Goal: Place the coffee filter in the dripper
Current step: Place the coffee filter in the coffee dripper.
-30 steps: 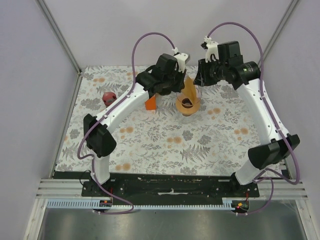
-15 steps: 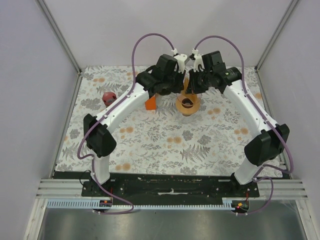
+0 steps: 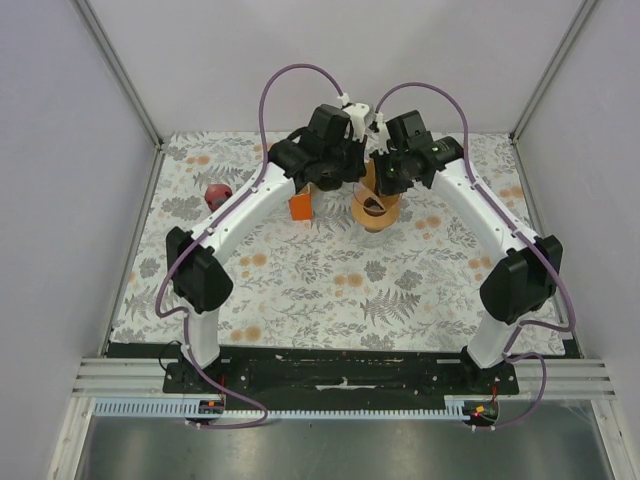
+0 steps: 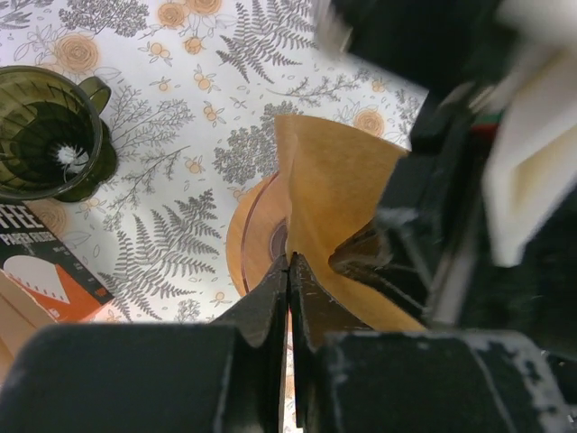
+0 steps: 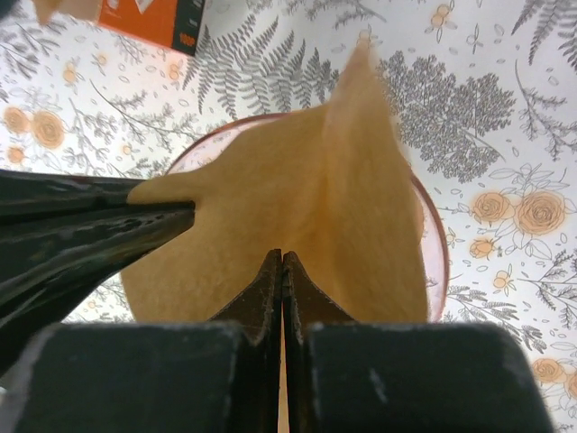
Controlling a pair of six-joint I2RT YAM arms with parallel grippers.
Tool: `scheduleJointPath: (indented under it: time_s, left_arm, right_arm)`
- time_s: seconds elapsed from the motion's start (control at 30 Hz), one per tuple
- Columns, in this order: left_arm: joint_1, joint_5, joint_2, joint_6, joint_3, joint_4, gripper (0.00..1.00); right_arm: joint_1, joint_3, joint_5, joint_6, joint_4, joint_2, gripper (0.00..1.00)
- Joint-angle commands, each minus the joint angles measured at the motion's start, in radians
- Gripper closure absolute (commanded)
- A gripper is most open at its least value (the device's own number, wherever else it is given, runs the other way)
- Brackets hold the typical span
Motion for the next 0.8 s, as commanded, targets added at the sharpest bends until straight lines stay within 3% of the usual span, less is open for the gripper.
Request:
scheduleJointPath:
  time_s: [0.0,0.33,0.5,0.77]
  left_arm:
    - [0.021,0.060,0.013,-0.049,0.078,0.013,0.88]
    - [0.063,0.113,-0.018,-0.104,0.124,-0.047,0.52]
    - [0.092,0.095,-0.053,-0.109,0.136,-0.078,0.50]
    - [0.094,0.138,-0.065,-0.193,-0.039,-0.052,0.46]
  right_arm:
    - [0.010,-0.027,0.046,-0.016,-0.018,0.027,1.00]
    - [0.051,0.036,0.112,-0.042,-0.059,0.093,1.00]
    - [0.076,0.054,0.179,-0.054,-0.086,0.136,1.00]
    - [0.109,0.105,0.205,-0.070,-0.115,0.202,1.00]
